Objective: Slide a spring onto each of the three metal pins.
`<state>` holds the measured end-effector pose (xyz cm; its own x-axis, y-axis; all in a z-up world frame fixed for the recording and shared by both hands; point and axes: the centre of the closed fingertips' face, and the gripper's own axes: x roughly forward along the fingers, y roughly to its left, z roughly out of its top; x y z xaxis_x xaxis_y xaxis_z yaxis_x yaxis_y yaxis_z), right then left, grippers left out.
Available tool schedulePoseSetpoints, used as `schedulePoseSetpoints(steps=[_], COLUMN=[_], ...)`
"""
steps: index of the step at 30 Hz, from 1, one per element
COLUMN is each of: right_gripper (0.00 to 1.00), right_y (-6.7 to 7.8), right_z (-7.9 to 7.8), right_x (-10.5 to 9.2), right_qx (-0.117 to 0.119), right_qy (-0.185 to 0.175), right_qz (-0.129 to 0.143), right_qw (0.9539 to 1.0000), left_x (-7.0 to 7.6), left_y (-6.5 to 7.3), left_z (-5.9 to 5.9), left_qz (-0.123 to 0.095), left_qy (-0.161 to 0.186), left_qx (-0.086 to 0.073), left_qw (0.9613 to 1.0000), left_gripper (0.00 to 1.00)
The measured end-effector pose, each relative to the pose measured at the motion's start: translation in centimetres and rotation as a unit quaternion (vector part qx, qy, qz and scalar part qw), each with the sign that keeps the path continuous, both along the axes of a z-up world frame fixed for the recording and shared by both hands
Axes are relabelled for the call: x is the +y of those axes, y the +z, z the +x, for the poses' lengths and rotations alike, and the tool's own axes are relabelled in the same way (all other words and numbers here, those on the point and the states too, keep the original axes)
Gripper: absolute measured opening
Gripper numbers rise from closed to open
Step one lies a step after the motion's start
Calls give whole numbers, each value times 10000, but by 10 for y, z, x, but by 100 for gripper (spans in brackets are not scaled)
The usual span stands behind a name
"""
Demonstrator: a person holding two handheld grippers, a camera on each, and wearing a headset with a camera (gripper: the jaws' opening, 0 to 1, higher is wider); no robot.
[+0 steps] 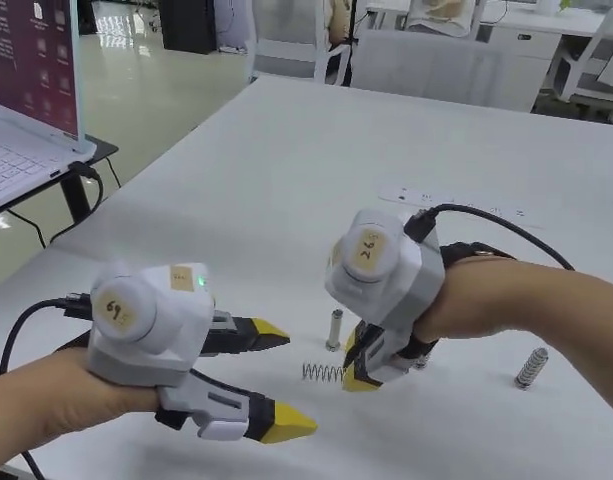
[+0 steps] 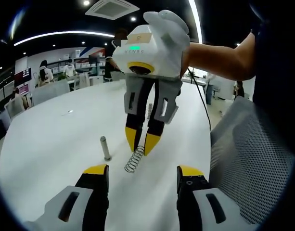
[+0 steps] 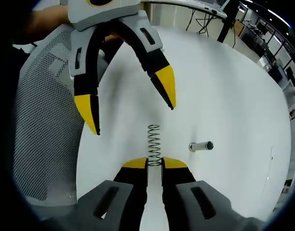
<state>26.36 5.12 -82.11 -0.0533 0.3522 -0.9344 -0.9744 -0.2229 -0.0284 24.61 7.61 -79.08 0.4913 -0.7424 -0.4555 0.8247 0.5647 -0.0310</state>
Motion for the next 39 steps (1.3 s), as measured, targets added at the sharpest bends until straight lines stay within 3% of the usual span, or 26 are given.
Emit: schedulePoseSetpoints(steps=[20, 39], right_gripper=[8, 8], right_y=[28, 32], right_z=[-16, -21], right_x=[-1, 1], right_qx=[-177, -226], right_qy=[250, 399], right_qz=[-62, -125], right_qw=[9995, 9989], left_x=[-11, -8], left_y=[9, 13], left_z=[-3, -1], left_qz=[45, 8], left_qy=[-315, -377], left_qx=[-338, -525], left_qw=[9989, 9979], left_gripper=[33, 12])
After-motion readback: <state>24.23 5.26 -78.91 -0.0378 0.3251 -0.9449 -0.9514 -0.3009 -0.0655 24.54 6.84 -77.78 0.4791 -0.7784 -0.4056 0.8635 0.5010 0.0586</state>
